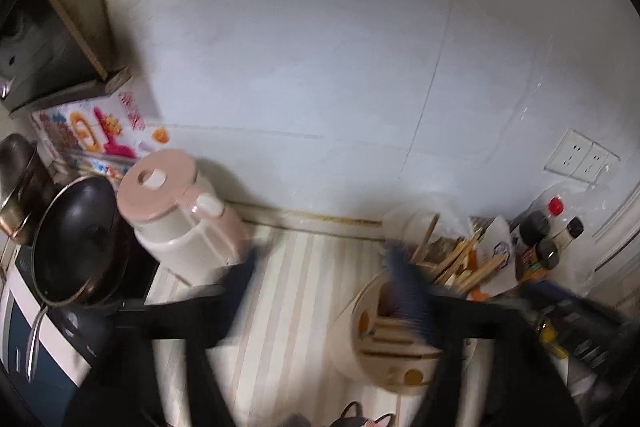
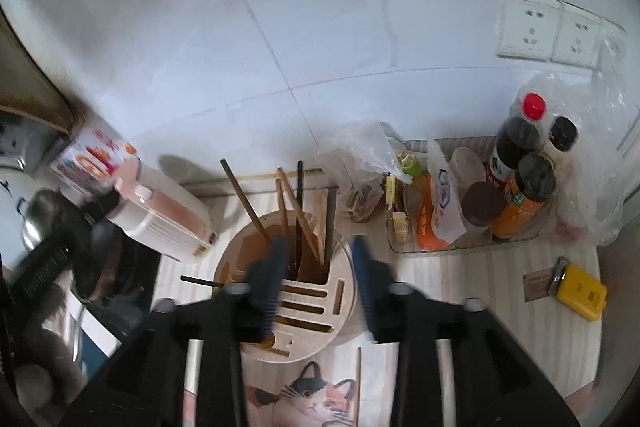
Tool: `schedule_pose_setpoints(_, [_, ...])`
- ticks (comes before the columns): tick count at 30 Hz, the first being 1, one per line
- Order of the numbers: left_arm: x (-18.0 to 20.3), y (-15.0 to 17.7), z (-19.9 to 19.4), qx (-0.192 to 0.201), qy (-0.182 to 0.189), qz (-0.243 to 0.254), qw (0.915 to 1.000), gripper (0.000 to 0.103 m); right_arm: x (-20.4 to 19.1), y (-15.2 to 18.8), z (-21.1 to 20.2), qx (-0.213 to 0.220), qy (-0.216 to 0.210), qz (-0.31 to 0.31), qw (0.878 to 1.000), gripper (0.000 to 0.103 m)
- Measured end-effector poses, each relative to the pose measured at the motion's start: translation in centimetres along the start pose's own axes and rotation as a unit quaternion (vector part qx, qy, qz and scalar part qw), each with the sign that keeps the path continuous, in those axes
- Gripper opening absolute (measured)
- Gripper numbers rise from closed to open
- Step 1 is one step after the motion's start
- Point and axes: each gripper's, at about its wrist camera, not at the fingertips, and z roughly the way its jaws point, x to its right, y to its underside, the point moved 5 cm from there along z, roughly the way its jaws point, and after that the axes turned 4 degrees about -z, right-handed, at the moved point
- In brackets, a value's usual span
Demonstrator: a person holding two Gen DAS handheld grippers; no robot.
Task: Organize utensils
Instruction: 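Drop both black chopsticks into the holder by opening both tools, then grasp a black chopstick with the right tool while the left tool grasps a wooden one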
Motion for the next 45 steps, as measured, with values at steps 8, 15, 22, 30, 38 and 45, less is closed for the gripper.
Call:
schedule_pose_setpoints(8, [-2.5,7.7,1.3,-0.029,-0.016,-0.008,0.9994,0.096,6.2,5.3,-1.9,-0.013,0.053,0.048,0.997,0.050])
schedule_pose_setpoints(15, [-2.5,15.9,5.4,-0.092,-0.043,0.022,0.9945,0.103,13.8,14.6,1.6,-0.091,0.110,0.087,0.986,0.060])
schedule_pose_setpoints(22, [0.1,23.8,8.1,-0.173,-0.062,0.042,0.9821,0.103,20.0,22.4,4.8,-0.167,0.150,0.122,0.967,0.060])
schedule_pose_setpoints(30, [7.4,30.6,10.4,-0.263,-0.023,0.085,0.9608,0.094,23.3,26.3,7.5,-0.211,0.156,0.128,0.956,0.060])
schedule_pose_setpoints(38, [10.8,33.8,12.2,-0.288,-0.020,0.112,0.9509,0.037,24.4,28.3,9.3,-0.232,0.161,0.112,0.953,0.037])
schedule_pose_setpoints(45, [8.5,33.7,11.4,-0.273,-0.040,0.106,0.9554,0.005,23.0,29.0,9.7,-0.227,0.162,0.091,0.956,0.006])
